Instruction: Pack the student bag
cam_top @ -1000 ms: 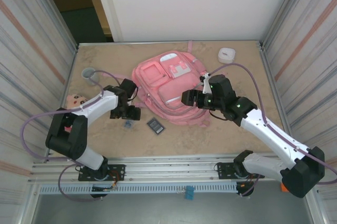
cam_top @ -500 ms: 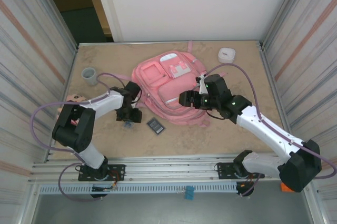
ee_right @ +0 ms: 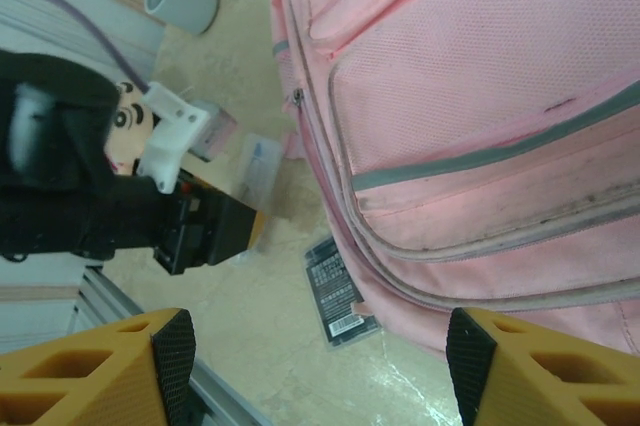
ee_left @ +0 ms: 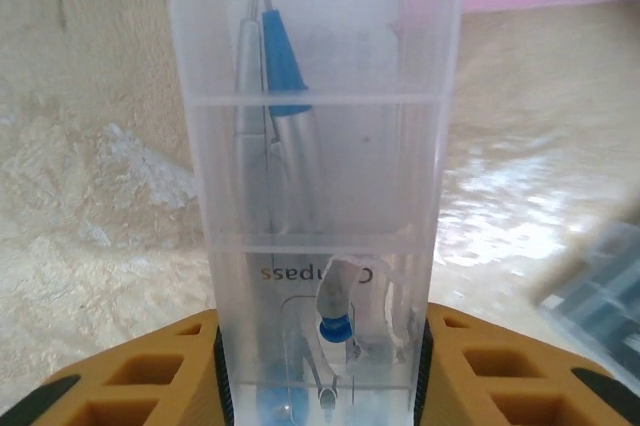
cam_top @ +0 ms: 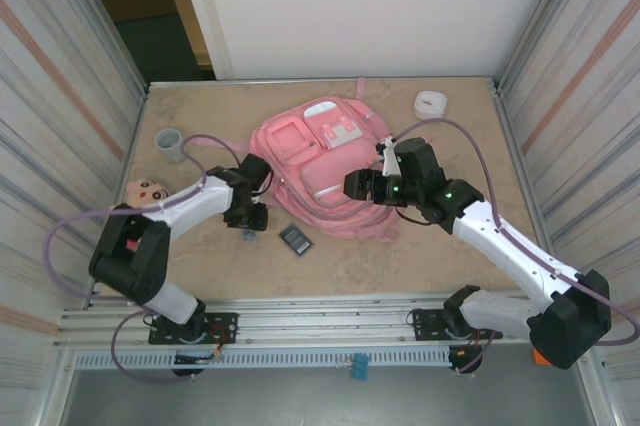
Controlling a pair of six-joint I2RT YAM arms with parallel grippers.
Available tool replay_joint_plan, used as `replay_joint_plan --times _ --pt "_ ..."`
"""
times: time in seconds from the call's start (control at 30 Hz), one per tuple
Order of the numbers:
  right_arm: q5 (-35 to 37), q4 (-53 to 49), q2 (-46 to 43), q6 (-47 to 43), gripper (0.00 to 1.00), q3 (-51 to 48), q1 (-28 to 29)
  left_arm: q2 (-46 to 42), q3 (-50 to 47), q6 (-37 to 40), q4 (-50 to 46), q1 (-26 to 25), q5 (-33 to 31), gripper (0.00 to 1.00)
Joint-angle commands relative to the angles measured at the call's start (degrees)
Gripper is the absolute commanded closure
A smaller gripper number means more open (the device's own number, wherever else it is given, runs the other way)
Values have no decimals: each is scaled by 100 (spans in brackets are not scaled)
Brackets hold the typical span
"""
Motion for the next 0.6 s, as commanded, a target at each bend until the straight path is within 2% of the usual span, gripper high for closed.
replay_joint_plan --times 0.0,0.23,0.43,0.57 --pt "-589 96 105 -95 31 206 -131 -768 -65 223 172 -256 5 66" --pt "-2017 232 862 -149 31 482 -348 -2258 -794 2507 1633 -1194 1340 70" --pt "-2988 -98 1591 -250 32 1023 -155 -2600 -998 3596 1890 -1396 1635 71" --pt "-2999 -447 1899 -361 32 1248 15 -2545 -997 4040 1976 -1396 1677 71"
